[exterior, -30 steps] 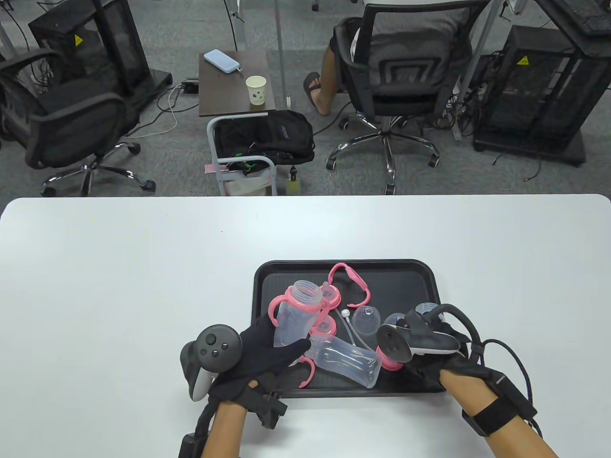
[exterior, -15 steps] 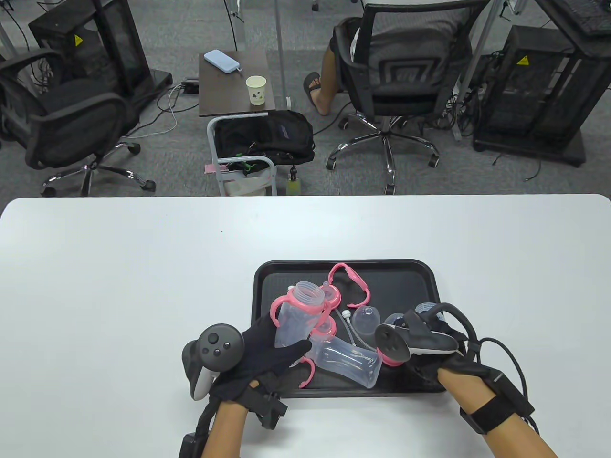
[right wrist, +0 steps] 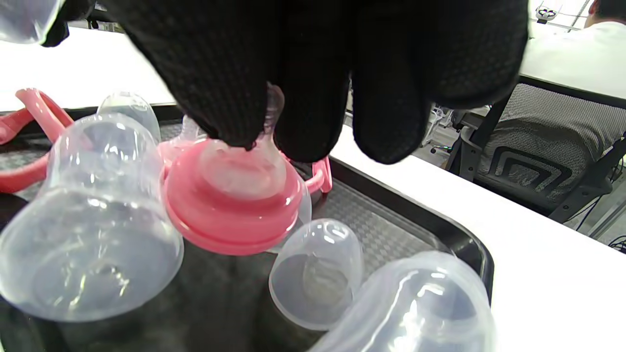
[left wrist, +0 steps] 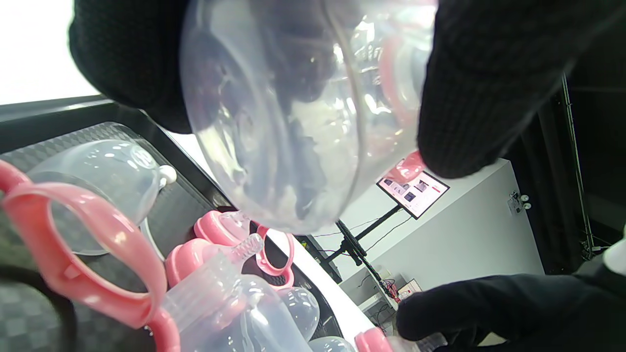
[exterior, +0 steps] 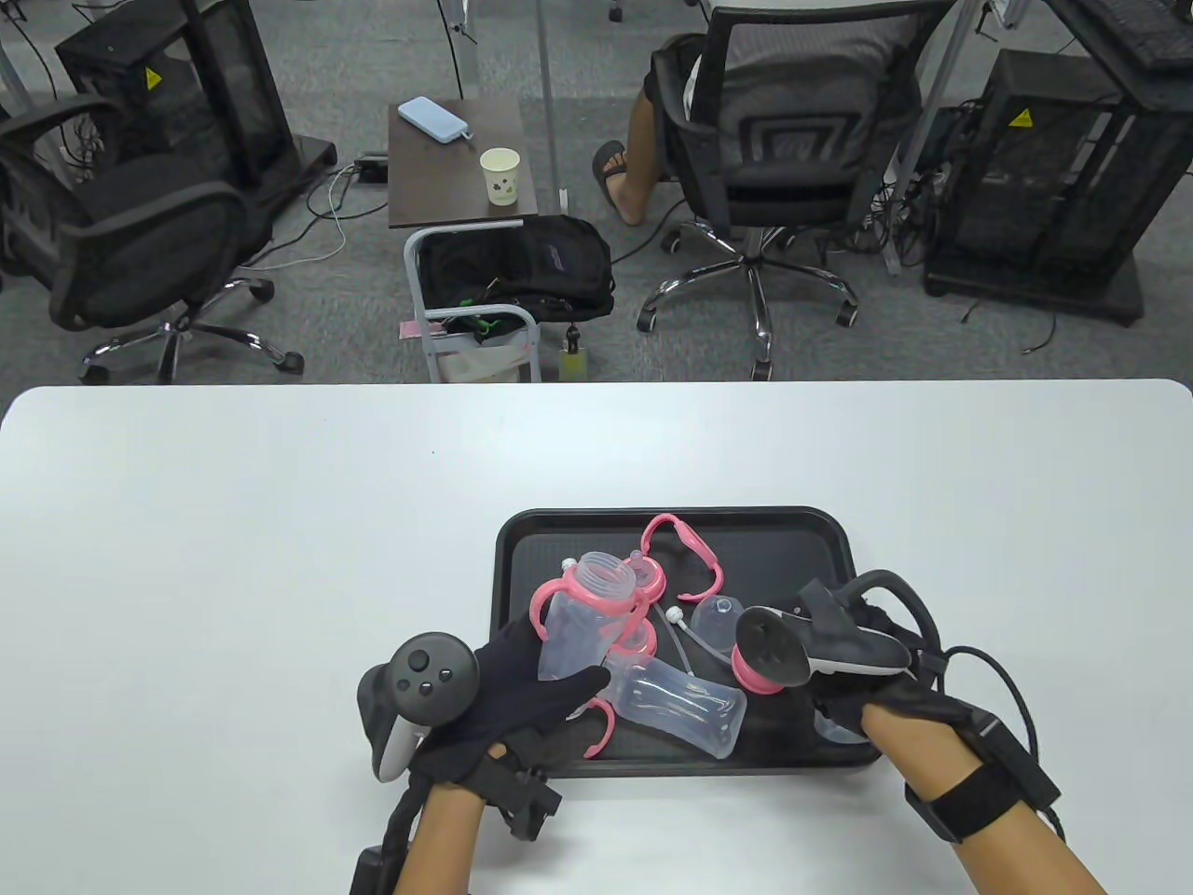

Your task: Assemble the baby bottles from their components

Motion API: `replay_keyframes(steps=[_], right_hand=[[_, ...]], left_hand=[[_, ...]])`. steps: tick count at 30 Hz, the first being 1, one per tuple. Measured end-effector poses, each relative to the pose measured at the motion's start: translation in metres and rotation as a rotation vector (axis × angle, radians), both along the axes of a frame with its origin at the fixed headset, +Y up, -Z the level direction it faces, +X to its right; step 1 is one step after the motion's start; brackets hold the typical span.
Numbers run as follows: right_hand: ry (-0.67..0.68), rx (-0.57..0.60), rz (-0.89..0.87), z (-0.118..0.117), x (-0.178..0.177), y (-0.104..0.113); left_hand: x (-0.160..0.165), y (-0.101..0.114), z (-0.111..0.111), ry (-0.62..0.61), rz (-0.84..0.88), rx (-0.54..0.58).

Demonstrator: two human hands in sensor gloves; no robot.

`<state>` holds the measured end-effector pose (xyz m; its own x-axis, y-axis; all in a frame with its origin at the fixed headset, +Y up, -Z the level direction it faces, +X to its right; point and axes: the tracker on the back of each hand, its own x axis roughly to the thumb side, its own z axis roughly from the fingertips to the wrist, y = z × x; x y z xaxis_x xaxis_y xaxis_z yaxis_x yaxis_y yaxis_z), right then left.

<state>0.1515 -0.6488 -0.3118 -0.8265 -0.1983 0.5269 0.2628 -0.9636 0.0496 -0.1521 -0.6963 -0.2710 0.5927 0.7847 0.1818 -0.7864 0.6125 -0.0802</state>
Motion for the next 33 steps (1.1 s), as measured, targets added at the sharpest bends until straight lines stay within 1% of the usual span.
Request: replay_keyframes(steps=[6, 12, 19, 24, 26, 30, 33], right_hand=[[0.006, 0.033, -0.024, -0.002, -0.009, 0.022], [0.017, 0.06, -0.042, -0.01, -0.025, 0.042], [0.022, 0.079, -0.045, -0.023, -0.042, 0.055], [0.005, 0.096, -0.08, -0.037, -0.048, 0.058], [0.02, 0.112, -0.102, -0.041, -0.048, 0.059], [0.002, 0.113, -0.119, -0.043, -0.046, 0.064], [0.0, 0.13, -0.108, -0.041, -0.045, 0.072]], left_hand=[[0.0, 0.0, 0.0, 0.001, 0.003, -0.002], [-0.001, -0.001, -0.001, 0.006, 0.002, -0.011], [-0.003, -0.001, -0.001, 0.012, 0.009, -0.019], [-0.004, -0.001, -0.002, 0.016, 0.012, -0.024], [-0.004, -0.001, -0.002, 0.017, 0.014, -0.025], [-0.005, -0.001, -0.002, 0.014, 0.021, -0.023], [-0.005, -0.001, -0.002, 0.011, 0.021, -0.023]])
